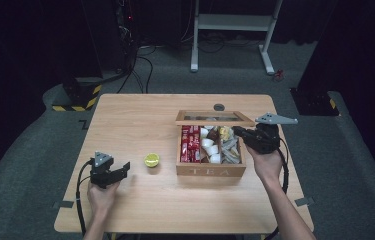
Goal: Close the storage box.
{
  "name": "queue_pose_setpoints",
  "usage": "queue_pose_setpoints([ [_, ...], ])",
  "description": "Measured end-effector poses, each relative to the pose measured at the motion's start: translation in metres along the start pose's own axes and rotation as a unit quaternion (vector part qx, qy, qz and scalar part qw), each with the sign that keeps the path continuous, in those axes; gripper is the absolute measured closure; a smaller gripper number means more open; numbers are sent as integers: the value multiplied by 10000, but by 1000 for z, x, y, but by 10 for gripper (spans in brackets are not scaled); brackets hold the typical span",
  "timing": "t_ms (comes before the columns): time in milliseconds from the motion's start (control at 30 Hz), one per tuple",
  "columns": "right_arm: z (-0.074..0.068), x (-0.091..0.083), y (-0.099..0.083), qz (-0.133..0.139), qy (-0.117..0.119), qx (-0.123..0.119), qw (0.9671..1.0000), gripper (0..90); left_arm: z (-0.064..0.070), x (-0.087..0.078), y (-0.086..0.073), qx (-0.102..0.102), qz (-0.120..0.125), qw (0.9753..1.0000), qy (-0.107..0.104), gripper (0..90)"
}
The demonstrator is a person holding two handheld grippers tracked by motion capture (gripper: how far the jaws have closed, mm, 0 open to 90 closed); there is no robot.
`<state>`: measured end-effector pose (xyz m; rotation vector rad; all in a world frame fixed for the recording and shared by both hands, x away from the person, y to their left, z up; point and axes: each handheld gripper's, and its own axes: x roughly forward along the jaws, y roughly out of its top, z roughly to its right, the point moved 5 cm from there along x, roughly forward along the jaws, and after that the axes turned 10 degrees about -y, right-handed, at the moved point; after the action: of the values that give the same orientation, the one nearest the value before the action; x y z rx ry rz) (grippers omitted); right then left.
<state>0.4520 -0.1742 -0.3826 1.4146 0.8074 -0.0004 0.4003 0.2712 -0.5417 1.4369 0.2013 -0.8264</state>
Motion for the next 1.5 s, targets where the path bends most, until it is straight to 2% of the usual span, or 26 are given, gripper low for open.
queue_pose_setpoints([
  [133,-1,-1,-3,-20,7,0,10000,900,-7,1,-7,-118,-49,9999,98,279],
  [367,0,-4,-14,-51,-12,-28,10000,900,-15,4,-18,-162,-247,9993,230,270],
  [433,-1,-4,-17,-69,-18,-25,10000,900,-14,5,-17,-95,-237,9993,265,268],
  [600,-2,-4,-21,-58,-19,-24,10000,900,-12,7,-18,82,-391,9985,375,250],
  [967,-7,-1,-49,-178,-46,-119,9998,900,-11,8,-18,79,-400,9985,357,225],
  [1300,-10,3,-73,-321,-4,-63,9995,900,-11,8,-17,4,-371,9988,332,222],
  [1500,-12,7,-88,-380,30,14,9993,900,-11,8,-17,44,-394,9986,344,225],
])
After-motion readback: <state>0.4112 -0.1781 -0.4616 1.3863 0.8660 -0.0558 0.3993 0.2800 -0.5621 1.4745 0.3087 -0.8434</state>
